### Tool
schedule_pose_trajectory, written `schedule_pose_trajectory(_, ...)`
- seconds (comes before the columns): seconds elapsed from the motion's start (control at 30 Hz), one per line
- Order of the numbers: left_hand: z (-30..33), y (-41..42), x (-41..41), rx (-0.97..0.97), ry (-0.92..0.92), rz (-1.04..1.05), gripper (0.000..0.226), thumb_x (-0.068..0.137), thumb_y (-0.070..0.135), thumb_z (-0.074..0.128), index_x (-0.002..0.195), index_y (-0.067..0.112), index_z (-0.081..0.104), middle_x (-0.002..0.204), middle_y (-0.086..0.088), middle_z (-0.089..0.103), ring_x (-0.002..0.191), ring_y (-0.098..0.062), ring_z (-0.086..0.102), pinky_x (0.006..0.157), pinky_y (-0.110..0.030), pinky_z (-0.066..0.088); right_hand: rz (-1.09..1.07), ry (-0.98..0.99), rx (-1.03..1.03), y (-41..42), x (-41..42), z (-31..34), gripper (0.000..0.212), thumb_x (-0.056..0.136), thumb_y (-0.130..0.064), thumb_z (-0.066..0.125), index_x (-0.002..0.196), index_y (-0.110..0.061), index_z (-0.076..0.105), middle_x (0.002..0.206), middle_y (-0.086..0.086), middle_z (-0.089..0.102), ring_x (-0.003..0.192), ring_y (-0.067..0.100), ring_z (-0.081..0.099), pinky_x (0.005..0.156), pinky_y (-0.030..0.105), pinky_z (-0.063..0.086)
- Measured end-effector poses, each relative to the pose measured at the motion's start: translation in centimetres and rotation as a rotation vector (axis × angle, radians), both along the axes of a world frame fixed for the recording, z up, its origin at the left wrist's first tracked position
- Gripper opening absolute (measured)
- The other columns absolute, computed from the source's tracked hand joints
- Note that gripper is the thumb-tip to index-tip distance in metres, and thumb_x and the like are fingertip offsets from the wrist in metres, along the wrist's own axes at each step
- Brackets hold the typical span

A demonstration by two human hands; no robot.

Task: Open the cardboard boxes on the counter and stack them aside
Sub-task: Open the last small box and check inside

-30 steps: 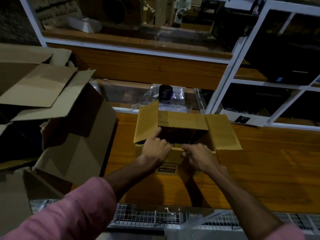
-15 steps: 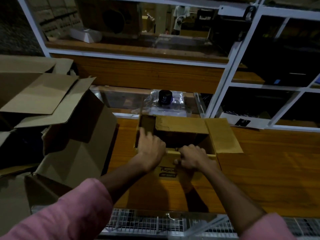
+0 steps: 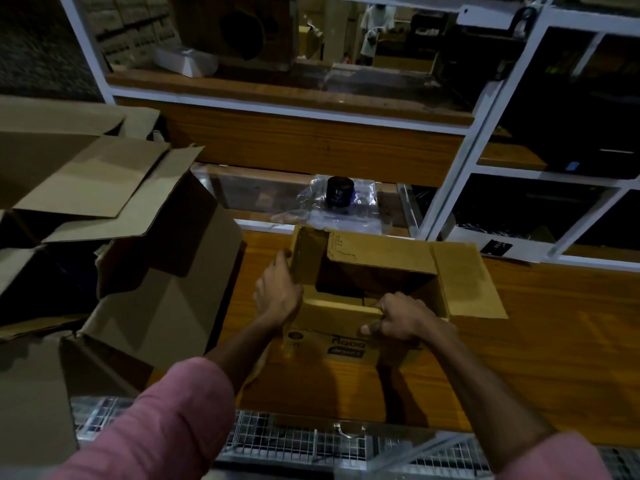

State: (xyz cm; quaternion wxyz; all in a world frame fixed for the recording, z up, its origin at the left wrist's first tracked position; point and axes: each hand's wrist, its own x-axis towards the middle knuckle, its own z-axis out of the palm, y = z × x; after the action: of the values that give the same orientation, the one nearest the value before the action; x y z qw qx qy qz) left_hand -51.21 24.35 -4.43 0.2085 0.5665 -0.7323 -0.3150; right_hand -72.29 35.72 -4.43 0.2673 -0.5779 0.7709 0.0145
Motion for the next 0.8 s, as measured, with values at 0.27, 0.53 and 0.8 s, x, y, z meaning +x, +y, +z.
schedule_pose_trajectory(0.27, -1.0, 0.9, 0.8, -0.077, -0.13, -0.048, 0.064, 0.091, 0.013, 0.065, 0.146, 0.022, 0.032, 0.125, -0.006, 0.055, 0.111, -0.027, 0.056, 0.081, -0.035, 0.042, 0.03, -0.036, 0.014, 0.4, -0.7, -0.2, 0.022, 0.084, -0.052, 0.07, 0.097, -0.033, 0.069, 0.092, -0.015, 0.07, 0.086, 0.001, 0.065, 0.079, 0.03, 0.054)
schedule_pose_trajectory(0.53, -0.3, -1.1, -1.8, -0.103, -0.365, -0.189, 0.082, 0.089, 0.013, 0.067, 0.153, 0.01, 0.016, 0.152, -0.019, 0.023, 0.134, -0.037, 0.033, 0.105, -0.048, 0.04, -0.037, -0.332, 0.028, 0.3, -0.7, 0.3, 0.052, 0.082, -0.075, 0.058, 0.098, -0.028, 0.074, 0.086, -0.015, 0.069, 0.078, 0.003, 0.063, 0.074, 0.028, 0.049)
schedule_pose_trajectory(0.8, -1.7, -1.9, -2.3, -0.161, -0.339, -0.188, 0.092, 0.097, 0.035, 0.058, 0.159, 0.006, -0.003, 0.167, -0.016, -0.008, 0.154, -0.033, 0.005, 0.121, -0.048, 0.024, -0.169, -0.174, -0.262, -2.1, -1.1, -1.2, 0.072, 0.096, -0.063, 0.044, 0.157, -0.039, 0.013, 0.165, 0.002, 0.015, 0.15, 0.029, 0.02, 0.117, 0.05, 0.028)
